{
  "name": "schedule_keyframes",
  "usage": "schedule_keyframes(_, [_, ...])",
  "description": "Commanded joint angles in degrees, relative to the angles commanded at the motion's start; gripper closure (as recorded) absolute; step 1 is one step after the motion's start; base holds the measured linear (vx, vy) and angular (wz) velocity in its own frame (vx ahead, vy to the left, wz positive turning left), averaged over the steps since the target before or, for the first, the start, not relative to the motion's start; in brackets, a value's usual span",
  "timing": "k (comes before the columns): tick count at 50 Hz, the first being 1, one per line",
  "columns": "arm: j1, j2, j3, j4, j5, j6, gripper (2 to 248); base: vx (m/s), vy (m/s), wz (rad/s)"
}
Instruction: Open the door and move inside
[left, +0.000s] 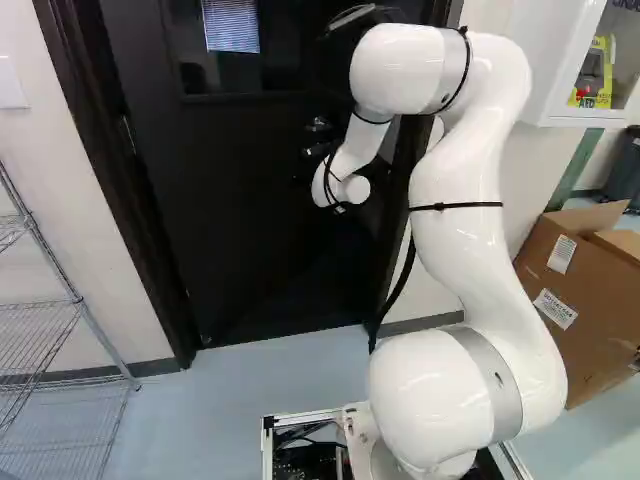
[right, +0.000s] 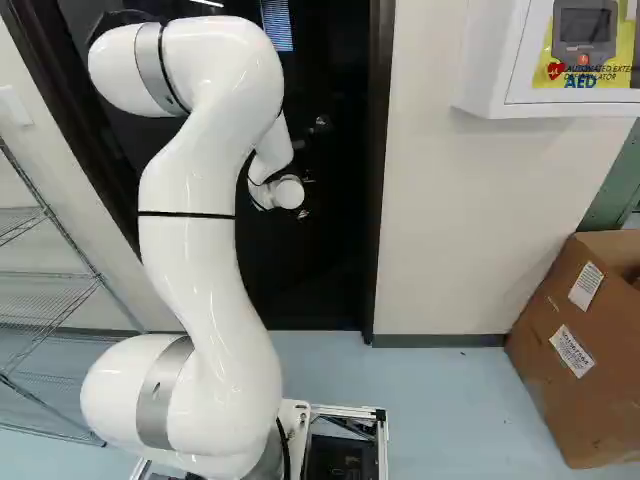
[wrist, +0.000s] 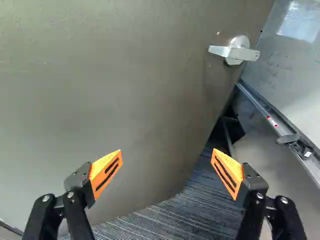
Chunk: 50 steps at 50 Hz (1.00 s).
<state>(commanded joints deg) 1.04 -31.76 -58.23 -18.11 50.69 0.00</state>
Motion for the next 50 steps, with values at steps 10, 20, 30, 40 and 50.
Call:
schedule_keyframes(10, [-0.49, 2.64, 3.5, 0.75, 0.0, 0.0, 3, 0.0, 0.0, 0.0])
schedule_keyframes(20, [-0.63, 5.22, 6.87, 2.42, 0.0, 0.0, 3, 0.0, 0.0, 0.0])
schedule_keyframes(30, [-0.72, 7.8, 10.17, 4.27, 0.0, 0.0, 3, 0.0, 0.0, 0.0])
schedule_keyframes(40, [-0.88, 10.4, 13.42, 5.98, 0.0, 0.0, 3, 0.0, 0.0, 0.0])
schedule_keyframes(50, [-1.07, 13.0, 16.63, 7.54, 0.0, 0.0, 3, 0.0, 0.0, 0.0])
